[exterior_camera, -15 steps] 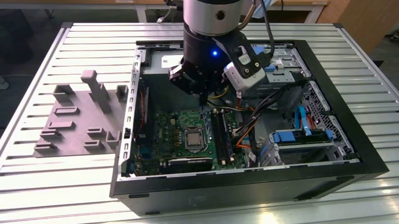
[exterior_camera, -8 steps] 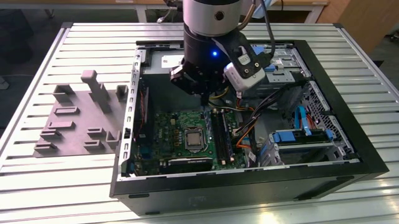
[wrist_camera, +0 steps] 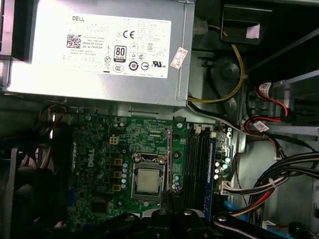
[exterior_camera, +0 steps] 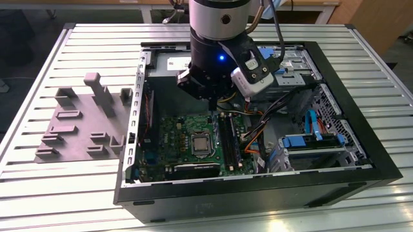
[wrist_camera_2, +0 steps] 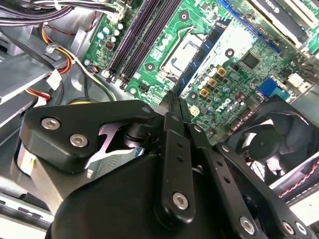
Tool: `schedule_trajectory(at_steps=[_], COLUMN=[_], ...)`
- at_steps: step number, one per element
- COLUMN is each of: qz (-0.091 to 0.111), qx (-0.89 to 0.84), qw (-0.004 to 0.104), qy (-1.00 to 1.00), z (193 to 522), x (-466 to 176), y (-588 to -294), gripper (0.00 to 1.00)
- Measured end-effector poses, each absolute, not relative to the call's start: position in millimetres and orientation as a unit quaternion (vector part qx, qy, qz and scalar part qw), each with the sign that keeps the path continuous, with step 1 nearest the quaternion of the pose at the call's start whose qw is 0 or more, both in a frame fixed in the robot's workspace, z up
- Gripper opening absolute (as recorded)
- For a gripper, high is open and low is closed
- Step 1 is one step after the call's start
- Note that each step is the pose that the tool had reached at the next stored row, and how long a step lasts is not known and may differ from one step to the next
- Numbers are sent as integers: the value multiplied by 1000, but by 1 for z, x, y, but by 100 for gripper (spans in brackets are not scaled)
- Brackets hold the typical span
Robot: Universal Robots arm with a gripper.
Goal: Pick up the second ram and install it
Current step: 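Insert the second ram into the second slot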
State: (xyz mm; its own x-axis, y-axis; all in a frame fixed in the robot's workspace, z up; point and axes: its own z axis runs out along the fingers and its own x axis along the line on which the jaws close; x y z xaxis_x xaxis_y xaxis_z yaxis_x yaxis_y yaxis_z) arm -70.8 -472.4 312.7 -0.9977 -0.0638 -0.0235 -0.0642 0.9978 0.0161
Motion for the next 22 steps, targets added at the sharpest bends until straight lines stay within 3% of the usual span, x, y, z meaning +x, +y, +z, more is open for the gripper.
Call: schedule_trajectory(at_steps=[22], qz=[8], qx=[-32], qw=[12], qy=[999], z=[311], x=[-61], y=[-472], gripper=[11])
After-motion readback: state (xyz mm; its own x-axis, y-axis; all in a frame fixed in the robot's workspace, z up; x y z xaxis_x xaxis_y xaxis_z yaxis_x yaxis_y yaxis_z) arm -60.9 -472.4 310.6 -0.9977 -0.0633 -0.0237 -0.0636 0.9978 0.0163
